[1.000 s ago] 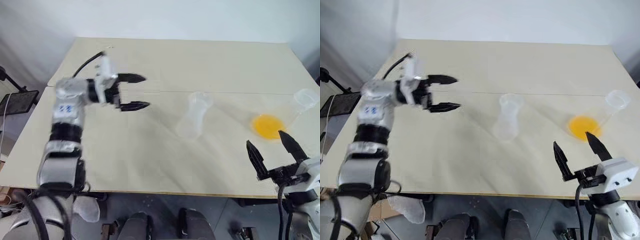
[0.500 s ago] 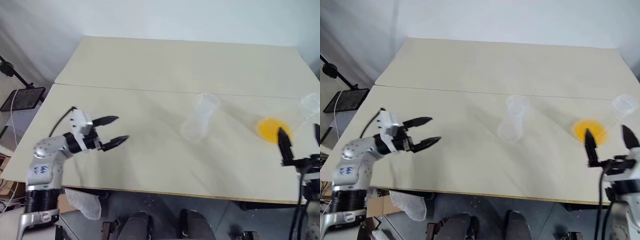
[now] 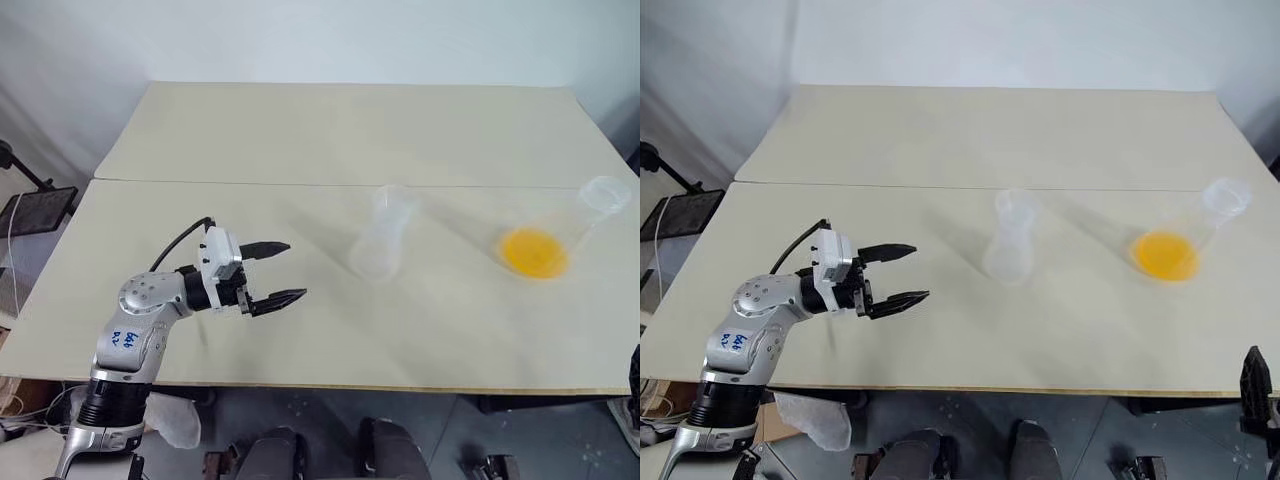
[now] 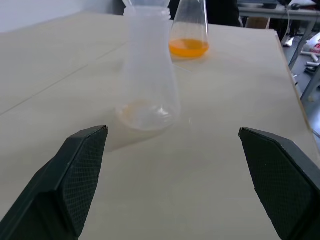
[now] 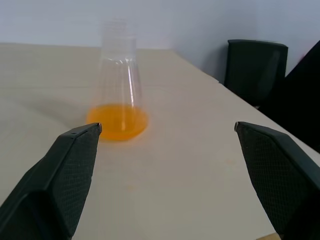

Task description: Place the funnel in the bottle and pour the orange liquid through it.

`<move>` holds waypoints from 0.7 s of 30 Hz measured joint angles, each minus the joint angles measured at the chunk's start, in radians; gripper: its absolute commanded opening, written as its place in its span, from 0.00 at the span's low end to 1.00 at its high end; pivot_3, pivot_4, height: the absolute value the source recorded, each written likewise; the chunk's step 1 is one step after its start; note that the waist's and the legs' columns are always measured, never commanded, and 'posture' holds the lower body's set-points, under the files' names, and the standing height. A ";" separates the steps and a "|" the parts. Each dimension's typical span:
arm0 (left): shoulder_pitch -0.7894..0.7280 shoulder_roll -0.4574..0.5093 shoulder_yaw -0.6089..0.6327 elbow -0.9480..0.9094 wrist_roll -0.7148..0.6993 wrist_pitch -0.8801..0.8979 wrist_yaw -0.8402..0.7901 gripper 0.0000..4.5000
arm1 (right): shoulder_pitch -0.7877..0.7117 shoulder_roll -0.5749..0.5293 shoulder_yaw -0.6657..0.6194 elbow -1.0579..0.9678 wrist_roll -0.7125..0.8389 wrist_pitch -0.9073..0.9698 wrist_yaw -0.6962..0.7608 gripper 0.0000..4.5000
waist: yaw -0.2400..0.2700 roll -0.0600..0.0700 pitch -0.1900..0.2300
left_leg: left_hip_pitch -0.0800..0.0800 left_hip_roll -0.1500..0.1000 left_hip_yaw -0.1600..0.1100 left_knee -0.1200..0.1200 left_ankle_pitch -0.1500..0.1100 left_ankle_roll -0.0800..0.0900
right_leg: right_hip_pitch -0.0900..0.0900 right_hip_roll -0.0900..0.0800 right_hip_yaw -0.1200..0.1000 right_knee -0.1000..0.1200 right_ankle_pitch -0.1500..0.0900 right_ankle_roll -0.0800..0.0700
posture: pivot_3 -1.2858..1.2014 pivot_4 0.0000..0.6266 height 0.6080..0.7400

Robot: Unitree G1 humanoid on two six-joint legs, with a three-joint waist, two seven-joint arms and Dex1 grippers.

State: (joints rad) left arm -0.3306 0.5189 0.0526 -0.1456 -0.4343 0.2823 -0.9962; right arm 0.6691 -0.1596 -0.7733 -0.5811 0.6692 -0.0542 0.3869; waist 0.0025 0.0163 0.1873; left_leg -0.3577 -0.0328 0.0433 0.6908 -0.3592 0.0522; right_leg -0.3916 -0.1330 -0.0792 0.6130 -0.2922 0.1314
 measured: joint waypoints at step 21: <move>0.073 -0.031 0.030 -0.153 -0.100 0.046 0.092 0.99 | -0.720 -0.450 0.137 0.350 0.045 0.461 -0.202 1.00 | 0.019 0.000 0.000 | -0.002 0.002 0.003 0.000 0.001 -0.001 | -0.001 0.002 -0.001 -0.002 -0.001 -0.003 | 0.52 0.24 1.00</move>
State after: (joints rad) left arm -0.2576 0.4874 0.0828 -0.2982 -0.5347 0.3281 -0.9039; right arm -0.0511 -0.6094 -0.6364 -0.2308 0.7140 0.4064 0.1852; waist 0.0219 0.0167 0.1873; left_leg -0.3598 -0.0308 0.0463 0.6910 -0.3581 0.0512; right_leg -0.3922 -0.1307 -0.0798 0.6110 -0.2937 0.1286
